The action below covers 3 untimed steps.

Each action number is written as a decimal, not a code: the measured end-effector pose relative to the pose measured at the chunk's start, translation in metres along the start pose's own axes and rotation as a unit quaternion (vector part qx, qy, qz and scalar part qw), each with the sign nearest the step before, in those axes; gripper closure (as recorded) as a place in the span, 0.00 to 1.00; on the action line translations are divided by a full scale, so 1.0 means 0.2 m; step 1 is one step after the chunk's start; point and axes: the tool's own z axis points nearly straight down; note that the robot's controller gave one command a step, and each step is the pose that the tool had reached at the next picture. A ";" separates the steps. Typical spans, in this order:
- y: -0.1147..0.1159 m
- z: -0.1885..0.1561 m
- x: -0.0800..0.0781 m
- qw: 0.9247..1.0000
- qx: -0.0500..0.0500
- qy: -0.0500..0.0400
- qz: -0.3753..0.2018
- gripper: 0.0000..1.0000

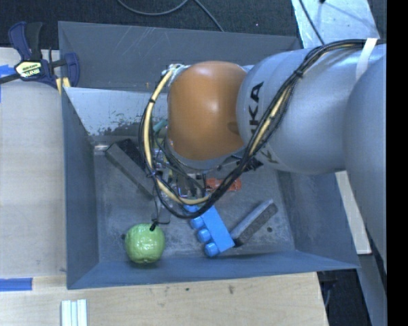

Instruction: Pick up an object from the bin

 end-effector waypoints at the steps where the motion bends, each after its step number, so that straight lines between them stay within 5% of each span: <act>1: 0.00 -0.02 -0.01 1.000 -0.001 -0.004 0.001 0.00; 2: -0.02 0.10 0.00 1.000 -0.002 -0.007 -0.030 0.00; 3: -0.13 0.37 0.09 0.998 -0.001 -0.007 -0.059 0.00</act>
Offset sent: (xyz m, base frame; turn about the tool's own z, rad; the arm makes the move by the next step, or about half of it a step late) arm -0.0165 -0.0187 -0.1095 -0.2497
